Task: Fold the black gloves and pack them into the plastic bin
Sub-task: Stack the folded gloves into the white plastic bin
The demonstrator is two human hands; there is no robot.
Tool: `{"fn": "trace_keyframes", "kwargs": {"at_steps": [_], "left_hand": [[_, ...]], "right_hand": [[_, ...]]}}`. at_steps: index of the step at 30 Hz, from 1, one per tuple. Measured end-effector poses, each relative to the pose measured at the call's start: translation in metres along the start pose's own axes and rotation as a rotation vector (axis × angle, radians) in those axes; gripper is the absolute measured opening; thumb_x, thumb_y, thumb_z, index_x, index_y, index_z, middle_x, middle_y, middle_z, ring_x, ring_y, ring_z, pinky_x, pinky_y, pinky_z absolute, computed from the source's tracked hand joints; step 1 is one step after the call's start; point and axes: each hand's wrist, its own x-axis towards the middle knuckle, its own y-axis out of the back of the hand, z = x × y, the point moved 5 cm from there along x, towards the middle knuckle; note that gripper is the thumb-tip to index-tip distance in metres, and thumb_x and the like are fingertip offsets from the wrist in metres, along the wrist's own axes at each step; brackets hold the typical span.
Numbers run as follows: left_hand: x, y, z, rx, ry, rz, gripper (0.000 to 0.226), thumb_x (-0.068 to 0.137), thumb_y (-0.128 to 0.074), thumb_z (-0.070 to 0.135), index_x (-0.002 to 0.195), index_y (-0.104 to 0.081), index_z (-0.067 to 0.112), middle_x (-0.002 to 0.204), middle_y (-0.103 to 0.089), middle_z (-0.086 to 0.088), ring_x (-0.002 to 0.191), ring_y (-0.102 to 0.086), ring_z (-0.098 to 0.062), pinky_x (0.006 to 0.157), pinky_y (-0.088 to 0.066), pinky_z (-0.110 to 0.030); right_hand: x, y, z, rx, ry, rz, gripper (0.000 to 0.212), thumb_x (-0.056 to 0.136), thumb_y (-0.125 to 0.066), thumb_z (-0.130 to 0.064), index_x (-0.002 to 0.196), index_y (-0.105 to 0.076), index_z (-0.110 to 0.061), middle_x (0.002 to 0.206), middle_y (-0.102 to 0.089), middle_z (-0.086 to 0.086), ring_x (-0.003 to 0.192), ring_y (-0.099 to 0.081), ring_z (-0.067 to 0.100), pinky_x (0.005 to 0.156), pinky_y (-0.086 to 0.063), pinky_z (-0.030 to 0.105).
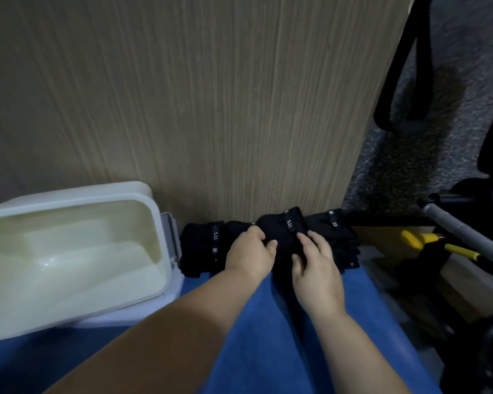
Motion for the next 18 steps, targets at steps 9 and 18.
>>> {"fn": "trace_keyframes", "kwargs": {"at_steps": [9,18], "left_hand": [[0.006,-0.011,-0.002,-0.201,0.178,-0.075,0.056,0.083,-0.067,0.046,0.123,-0.048,0.012,0.107,-0.066,-0.006,0.092,-0.064,-0.020,0.075,-0.051,-0.030],[-0.005,-0.013,0.006,-0.760,0.306,-0.160,0.018,0.086,-0.070,0.022,0.084,-0.052,0.017,0.085,-0.064,-0.001,0.077,-0.061,-0.013,0.082,-0.053,-0.028]], "right_hand": [[0.004,-0.003,0.008,0.027,-0.001,-0.030,0.045,0.098,-0.049,-0.023,0.142,-0.044,-0.021,0.150,-0.033,-0.008,0.121,-0.049,0.012,0.087,-0.036,0.017],[0.002,-0.001,0.002,0.057,0.009,-0.041,0.043,0.100,-0.044,-0.026,0.143,-0.042,-0.020,0.150,-0.033,-0.005,0.127,-0.043,0.010,0.089,-0.027,0.011]]}}
